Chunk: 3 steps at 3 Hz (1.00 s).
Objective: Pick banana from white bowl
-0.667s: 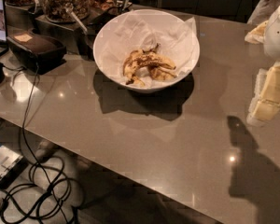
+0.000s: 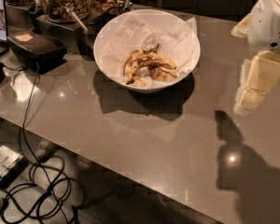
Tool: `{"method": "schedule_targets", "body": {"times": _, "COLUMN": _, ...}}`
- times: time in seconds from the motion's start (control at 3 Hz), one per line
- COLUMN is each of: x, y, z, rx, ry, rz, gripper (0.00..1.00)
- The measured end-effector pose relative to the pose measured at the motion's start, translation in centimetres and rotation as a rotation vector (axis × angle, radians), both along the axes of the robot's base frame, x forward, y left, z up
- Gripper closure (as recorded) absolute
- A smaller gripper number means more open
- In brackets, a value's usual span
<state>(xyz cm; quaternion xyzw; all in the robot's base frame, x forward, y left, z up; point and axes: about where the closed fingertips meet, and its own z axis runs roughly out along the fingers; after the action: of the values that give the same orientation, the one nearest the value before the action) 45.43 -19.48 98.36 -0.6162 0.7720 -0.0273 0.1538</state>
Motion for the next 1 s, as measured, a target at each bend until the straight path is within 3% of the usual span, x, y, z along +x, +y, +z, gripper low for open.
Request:
{"method": "schedule_targets", "body": {"times": 0.67, "x": 3.0, "y": 4.3, "z": 0.1, "rx": -0.055, "ry": 0.042, "rz": 0.138, "gripper": 0.00}}
{"method": "schedule_targets", "body": {"times": 1.0, "x": 3.6, "y": 4.7, "z": 0.3, "rx": -0.045, "ry": 0.016, "rz": 0.136, "gripper": 0.00}}
